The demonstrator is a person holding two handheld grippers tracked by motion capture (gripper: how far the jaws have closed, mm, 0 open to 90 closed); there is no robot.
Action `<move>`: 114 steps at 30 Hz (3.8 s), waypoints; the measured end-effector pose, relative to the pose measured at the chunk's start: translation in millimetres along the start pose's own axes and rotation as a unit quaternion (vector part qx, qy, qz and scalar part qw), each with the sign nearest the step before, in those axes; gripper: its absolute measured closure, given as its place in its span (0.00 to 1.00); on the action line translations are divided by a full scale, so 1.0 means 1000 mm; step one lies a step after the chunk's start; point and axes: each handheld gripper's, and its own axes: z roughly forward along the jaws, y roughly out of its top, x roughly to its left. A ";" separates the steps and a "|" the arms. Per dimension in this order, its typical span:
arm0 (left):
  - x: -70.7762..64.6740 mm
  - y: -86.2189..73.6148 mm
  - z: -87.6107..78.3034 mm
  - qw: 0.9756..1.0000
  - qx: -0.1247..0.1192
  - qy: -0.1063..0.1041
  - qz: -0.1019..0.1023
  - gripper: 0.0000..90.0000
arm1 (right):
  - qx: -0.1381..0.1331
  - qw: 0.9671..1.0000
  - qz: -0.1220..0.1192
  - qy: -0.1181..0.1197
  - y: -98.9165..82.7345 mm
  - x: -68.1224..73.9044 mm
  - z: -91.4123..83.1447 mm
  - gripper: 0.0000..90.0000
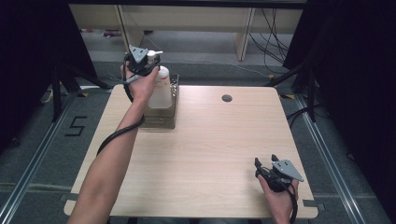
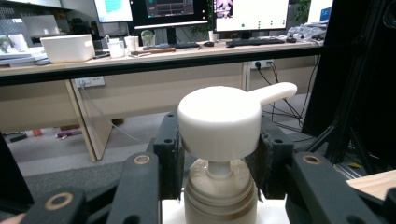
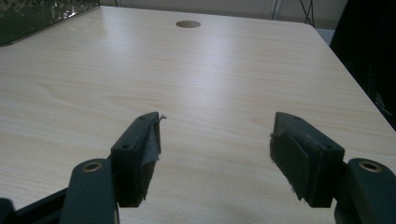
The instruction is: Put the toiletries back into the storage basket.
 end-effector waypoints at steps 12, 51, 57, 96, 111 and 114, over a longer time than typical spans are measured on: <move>0.004 -0.012 0.014 1.000 0.015 0.009 0.004 0.66 | 0.004 1.000 -0.008 -0.002 0.000 -0.002 0.000 0.38; 0.008 -0.037 0.031 0.999 0.038 0.010 0.005 0.62 | 0.006 1.000 0.001 0.009 0.000 -0.001 -0.001 0.37; 0.004 -0.042 0.029 0.999 0.046 0.027 -0.007 0.42 | 0.005 1.000 0.000 0.006 0.000 -0.001 0.000 0.37; 0.021 -0.054 -0.078 0.998 0.038 -0.027 -0.042 0.37 | 0.001 1.000 -0.009 0.002 0.001 -0.003 0.000 0.37; 0.021 -0.085 -0.124 0.998 0.015 -0.047 -0.046 0.37 | 0.008 1.000 0.011 0.002 0.000 0.001 -0.001 0.37; 0.020 -0.094 -0.132 0.998 0.012 -0.047 -0.044 0.37 | 0.010 1.000 0.018 0.004 0.000 0.003 -0.002 0.37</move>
